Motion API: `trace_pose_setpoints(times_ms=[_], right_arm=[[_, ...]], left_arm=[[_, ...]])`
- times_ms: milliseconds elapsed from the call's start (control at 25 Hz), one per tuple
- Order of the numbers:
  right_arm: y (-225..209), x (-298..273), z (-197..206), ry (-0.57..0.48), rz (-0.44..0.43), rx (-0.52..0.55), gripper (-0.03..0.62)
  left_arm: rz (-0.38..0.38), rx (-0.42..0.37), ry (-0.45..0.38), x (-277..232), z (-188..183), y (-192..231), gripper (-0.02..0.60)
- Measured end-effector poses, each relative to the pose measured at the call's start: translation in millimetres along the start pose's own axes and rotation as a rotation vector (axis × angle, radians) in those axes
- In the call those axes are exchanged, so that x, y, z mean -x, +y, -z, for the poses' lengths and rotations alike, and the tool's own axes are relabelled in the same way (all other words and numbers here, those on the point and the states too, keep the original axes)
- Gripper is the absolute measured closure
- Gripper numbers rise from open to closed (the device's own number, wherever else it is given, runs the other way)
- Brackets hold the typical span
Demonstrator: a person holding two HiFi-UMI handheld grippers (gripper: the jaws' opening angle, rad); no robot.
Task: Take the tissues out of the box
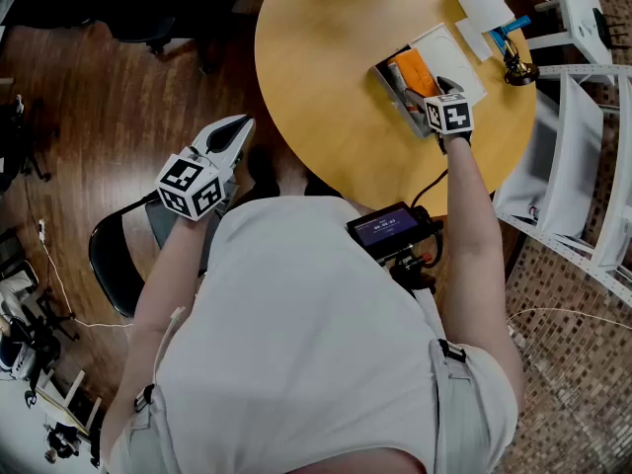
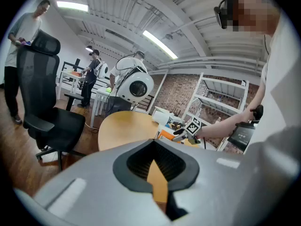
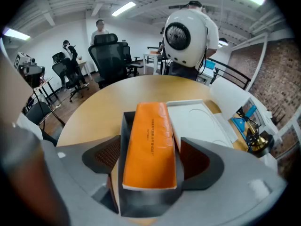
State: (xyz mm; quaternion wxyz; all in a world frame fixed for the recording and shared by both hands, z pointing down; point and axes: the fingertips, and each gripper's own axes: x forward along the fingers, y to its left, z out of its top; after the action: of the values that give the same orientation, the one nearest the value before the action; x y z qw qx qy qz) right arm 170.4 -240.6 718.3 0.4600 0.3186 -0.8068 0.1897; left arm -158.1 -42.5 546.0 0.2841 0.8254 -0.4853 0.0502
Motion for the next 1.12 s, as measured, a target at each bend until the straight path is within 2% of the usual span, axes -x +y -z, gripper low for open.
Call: trace_pose_setpoints(times_ms=[120,160,200,280,400,520,680,760,840,960,1040,1120], right_arm=[[-2,-16,14,0.114,-0.026,0.013,0.189],[-3,-19,19,0.146,-0.024,0.026,0.202],[-6,-21,22,0.168,-0.016,0.039,0.245],[-8,-20,23,0.18,-0.003,0.058,0.269],[-5,-7,17,0.148,0.006,0.091,0.284],[0,20,0,0.061,0.025,0.104,0.284],[-15,81,0,-0.055,0.129,0.038,0.281],[-30,111,22,-0.088,0.192,-0.028,0.281],[-42,133,60,-0.087,0.233,-0.108,0.281],[-47,140,136,0.032,0.244,-0.177,0.279],[-36,134,182,0.12,0.216,-0.232,0.279],[-20,126,211,0.172,0.179,-0.266,0.278]], left_arm=[[-0.001,-0.005,-0.005,3,0,-7,0.581],[-0.001,-0.007,-0.007,3,0,-8,0.581],[-0.002,-0.008,-0.01,4,0,-9,0.581],[-0.002,-0.01,-0.015,5,-1,-10,0.581],[0.008,-0.012,-0.011,7,0,-10,0.581],[0.036,-0.016,-0.003,4,-1,-13,0.581],[0.139,-0.06,0.021,-22,-8,-29,0.581],[0.19,-0.078,0.037,-37,-8,-44,0.581],[0.235,-0.094,0.05,-50,-7,-60,0.581],[0.288,-0.115,0.059,-69,-5,-80,0.581],[0.315,-0.119,0.074,-76,1,-91,0.581],[0.333,-0.122,0.101,-76,10,-99,0.581]])
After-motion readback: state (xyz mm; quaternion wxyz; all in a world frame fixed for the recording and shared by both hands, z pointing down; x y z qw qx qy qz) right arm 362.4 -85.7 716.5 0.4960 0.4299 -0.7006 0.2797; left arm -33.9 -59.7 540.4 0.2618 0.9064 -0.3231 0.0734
